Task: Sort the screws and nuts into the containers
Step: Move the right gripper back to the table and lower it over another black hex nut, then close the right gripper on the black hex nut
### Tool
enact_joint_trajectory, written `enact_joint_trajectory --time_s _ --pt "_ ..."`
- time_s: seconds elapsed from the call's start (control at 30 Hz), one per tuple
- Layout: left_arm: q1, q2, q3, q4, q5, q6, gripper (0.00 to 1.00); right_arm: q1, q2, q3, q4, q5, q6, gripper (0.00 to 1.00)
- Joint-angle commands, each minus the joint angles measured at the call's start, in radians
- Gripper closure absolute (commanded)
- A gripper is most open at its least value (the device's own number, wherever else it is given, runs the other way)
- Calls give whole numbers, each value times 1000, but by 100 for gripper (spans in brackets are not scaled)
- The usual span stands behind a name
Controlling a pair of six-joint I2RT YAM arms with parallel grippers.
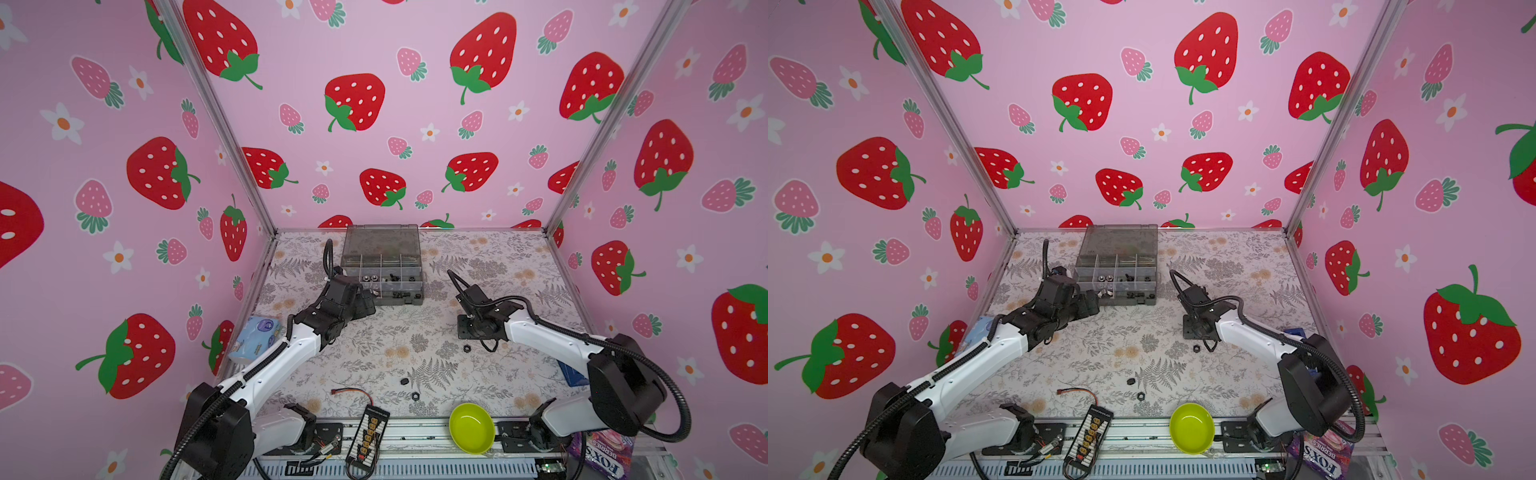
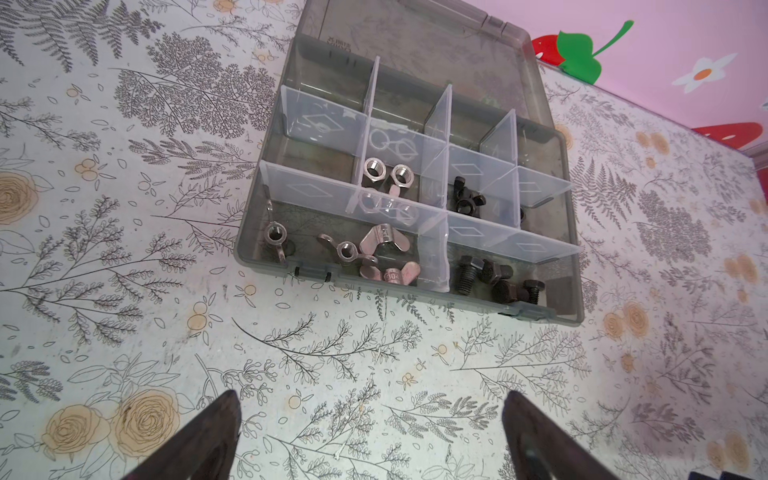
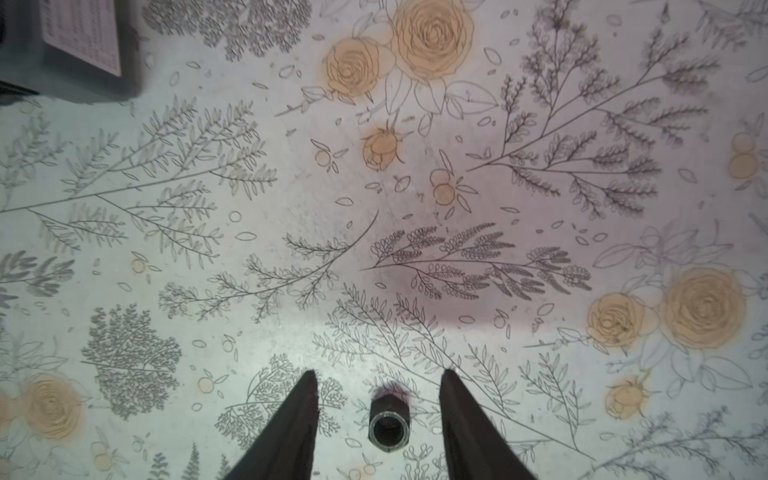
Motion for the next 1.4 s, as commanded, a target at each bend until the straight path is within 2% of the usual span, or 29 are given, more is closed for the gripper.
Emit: enact_joint_trajectory --time_s 0.0,0.67,1.07,1.37 --pt "6 -2 -1 3 -10 -22 1 6 -1 -26 -47 -19 25 50" --pt "5 36 8 11 4 -25 1 9 92 -64 -21 -65 13 55" --pt "6 39 9 12 2 -28 1 57 123 -66 -50 -55 25 59" --pt "5 43 6 15 -1 -28 1 66 144 -66 -46 -51 27 69"
